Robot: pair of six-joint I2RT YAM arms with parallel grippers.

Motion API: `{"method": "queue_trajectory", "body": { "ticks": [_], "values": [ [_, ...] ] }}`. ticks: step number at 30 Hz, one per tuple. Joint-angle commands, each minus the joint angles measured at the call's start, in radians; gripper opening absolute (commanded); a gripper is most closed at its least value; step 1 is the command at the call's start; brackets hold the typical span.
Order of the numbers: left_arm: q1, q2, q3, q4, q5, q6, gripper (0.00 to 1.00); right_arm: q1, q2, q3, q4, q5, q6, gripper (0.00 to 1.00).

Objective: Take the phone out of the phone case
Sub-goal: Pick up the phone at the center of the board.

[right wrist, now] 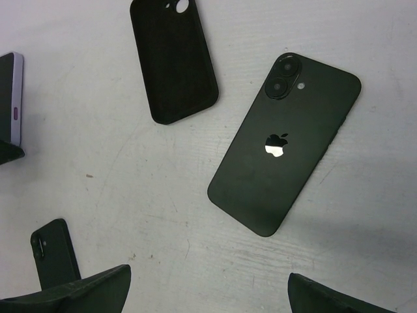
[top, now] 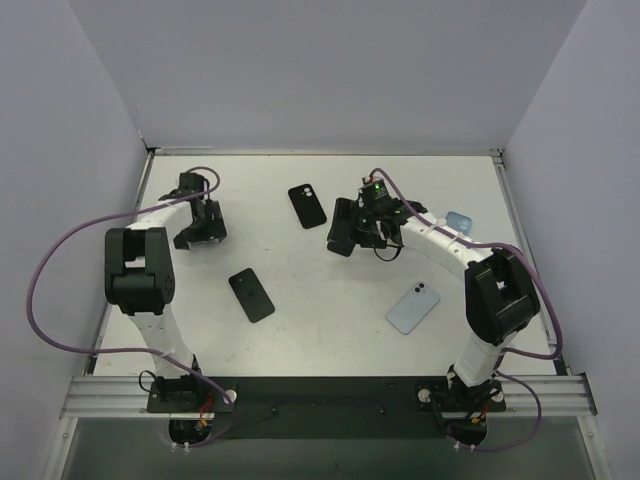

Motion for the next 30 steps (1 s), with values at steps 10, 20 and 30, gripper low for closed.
{"method": "queue_trajectory", "body": {
  "ticks": [10, 20, 30],
  "values": [
    [0.102, 0.259, 0.278, -0.099, 0.167, 0.091, 0.97, 0.008, -0.031, -0.002, 0.0, -0.026, -0.001, 0.99],
    [0.099, 0.314, 0.313, -0.112, 0.232, 0.093, 0.72, 0.017, -0.021, 0.009, -0.002, -0.044, 0.002, 0.99],
    [0.038, 0.138, 0.191, -0.094, 0.311, 0.004, 0.42, 0.043, -0.027, 0.051, -0.029, -0.056, 0.003, 0.98]
  ]
}}
